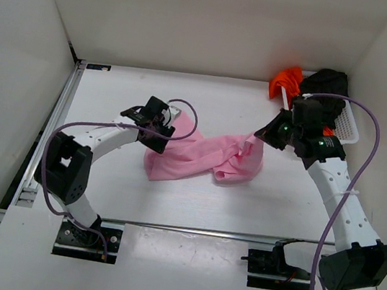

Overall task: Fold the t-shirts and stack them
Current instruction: Flatten out the tshirt

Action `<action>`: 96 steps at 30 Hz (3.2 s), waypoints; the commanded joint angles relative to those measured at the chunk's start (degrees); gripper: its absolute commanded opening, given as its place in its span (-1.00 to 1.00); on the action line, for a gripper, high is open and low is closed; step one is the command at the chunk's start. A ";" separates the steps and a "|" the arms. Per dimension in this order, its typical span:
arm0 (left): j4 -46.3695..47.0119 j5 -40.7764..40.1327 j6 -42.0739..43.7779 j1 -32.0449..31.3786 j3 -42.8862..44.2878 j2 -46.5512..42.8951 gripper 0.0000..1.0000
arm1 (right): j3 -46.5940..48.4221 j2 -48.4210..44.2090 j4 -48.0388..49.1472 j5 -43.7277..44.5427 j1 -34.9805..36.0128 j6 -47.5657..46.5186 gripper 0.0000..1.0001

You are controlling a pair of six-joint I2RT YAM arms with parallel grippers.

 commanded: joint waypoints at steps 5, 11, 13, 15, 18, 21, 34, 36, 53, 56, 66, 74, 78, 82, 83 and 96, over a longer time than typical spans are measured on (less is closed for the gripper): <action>-4.89 7.83 0.01 -2.63 3.18 4.54 -0.05 | 0.35 -0.52 2.49 0.38 0.19 0.50 -1.00; -5.42 1.96 0.01 -2.63 5.03 8.77 0.00 | 0.88 -0.52 2.49 0.91 0.72 -0.03 -1.00; -5.42 1.34 0.01 -2.63 5.03 8.77 0.06 | 0.88 -1.04 2.49 1.43 0.72 -0.55 -1.00; -5.42 1.33 0.01 -2.02 5.03 8.77 0.11 | 0.88 -1.05 2.49 1.44 0.72 -0.56 -1.00; -5.42 0.80 0.01 -1.49 5.03 8.77 0.18 | 0.88 -1.05 2.49 1.44 0.72 -0.56 -1.00; -5.42 -0.25 0.01 -1.49 5.03 8.24 0.21 | 0.35 -1.05 2.49 1.44 0.72 -0.56 -1.00; -4.89 3.35 0.01 -1.49 6.09 10.96 -0.19 | 0.88 -1.05 1.96 2.49 0.72 -1.09 -1.00; -5.42 3.35 0.01 -1.49 6.61 11.66 -0.24 | 0.88 -1.05 1.96 2.49 0.72 -1.09 -1.00; -5.95 2.12 0.01 -0.96 7.32 12.90 -0.79 | 1.40 -1.05 1.44 3.02 0.72 -1.61 -1.00; -5.95 2.12 0.01 -0.96 6.79 11.76 -0.79 | 1.40 -1.05 1.44 3.02 0.72 -1.61 -1.00; -5.95 -0.33 0.01 5.09 15.64 3.76 -0.79 | 12.96 11.14 0.22 -4.58 -5.68 -5.65 -1.00; -6.48 -2.71 0.01 23.18 51.58 3.58 -0.79 | 72.44 39.30 -3.34 -13.40 -14.04 -2.68 -1.00; -6.48 -1.57 0.01 25.93 57.33 1.49 -0.79 | 50.62 24.23 10.12 -12.10 -15.10 -3.01 -1.00; -6.48 -2.10 0.01 26.45 47.53 -4.22 -0.79 | 36.53 16.02 8.39 -12.10 -15.10 -7.67 -1.00; -6.48 -2.71 0.01 26.46 44.87 -5.55 -0.79 | 32.99 14.09 6.99 -12.10 -14.41 -9.59 -1.00; -6.48 -8.59 0.01 27.60 -16.30 -31.91 -0.79 | -37.59 -19.76 2.23 0.65 1.94 -2.15 -1.00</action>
